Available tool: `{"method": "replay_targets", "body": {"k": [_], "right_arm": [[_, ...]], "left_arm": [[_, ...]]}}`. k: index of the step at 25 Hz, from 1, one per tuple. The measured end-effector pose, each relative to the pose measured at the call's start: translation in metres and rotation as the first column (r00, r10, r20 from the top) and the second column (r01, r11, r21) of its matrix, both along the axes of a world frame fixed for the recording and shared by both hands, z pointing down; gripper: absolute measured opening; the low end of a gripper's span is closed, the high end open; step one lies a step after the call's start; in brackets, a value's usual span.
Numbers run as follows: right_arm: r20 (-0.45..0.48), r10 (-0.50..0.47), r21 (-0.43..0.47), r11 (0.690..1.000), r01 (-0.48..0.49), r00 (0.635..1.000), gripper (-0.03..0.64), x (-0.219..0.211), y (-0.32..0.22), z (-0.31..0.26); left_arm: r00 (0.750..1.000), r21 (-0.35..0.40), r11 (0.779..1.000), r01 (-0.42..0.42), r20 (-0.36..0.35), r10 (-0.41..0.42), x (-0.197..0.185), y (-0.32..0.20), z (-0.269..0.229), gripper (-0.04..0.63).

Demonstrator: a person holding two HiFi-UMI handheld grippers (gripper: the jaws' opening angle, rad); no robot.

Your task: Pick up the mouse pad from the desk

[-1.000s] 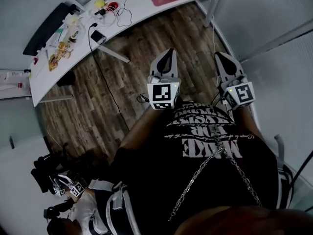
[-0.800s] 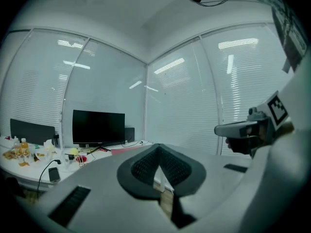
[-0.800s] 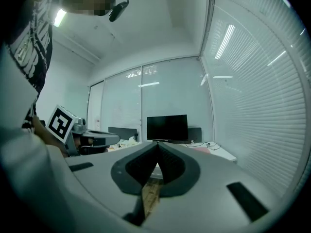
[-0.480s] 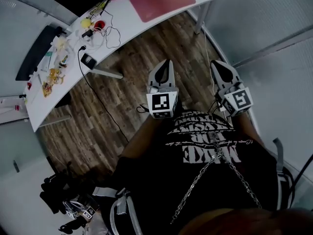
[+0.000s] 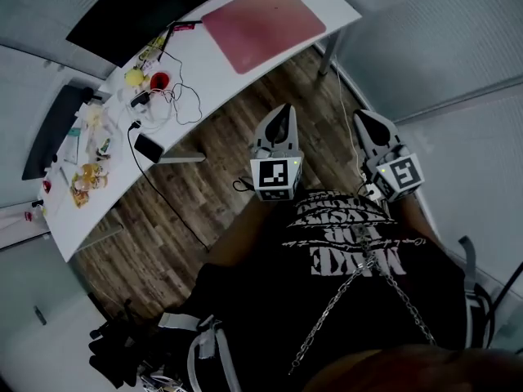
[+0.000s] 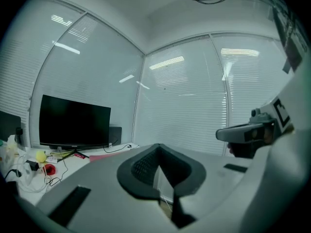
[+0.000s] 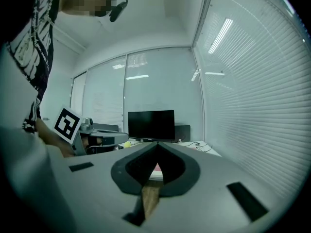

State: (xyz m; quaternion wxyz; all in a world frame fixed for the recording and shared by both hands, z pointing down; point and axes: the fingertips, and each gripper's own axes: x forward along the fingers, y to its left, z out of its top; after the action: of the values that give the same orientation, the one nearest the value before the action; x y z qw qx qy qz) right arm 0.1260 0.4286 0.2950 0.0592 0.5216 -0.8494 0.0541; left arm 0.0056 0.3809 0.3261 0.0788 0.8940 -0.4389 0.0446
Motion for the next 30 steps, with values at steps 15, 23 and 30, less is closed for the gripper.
{"method": "replay_targets", "body": {"k": [15, 23, 30], "right_arm": [[-0.018, 0.007, -0.038, 0.999, -0.007, 1.0, -0.001, -0.001, -0.133, 0.032], [0.043, -0.158, -0.043, 0.986, 0.16, 0.986, 0.0, 0.016, -0.207, 0.035], [0.065, -0.243, -0.019, 0.97, 0.244, 0.968, -0.001, 0.042, -0.258, 0.027]], "left_arm": [[0.997, -0.062, 0.995, 0.08, 0.0, -0.08, -0.024, -0.13, 0.046, 0.005], [0.977, -0.035, 0.977, 0.212, 0.042, -0.21, -0.01, -0.18, 0.034, 0.005], [0.948, -0.011, 0.949, 0.316, 0.041, -0.315, 0.012, -0.22, 0.016, 0.005]]}}
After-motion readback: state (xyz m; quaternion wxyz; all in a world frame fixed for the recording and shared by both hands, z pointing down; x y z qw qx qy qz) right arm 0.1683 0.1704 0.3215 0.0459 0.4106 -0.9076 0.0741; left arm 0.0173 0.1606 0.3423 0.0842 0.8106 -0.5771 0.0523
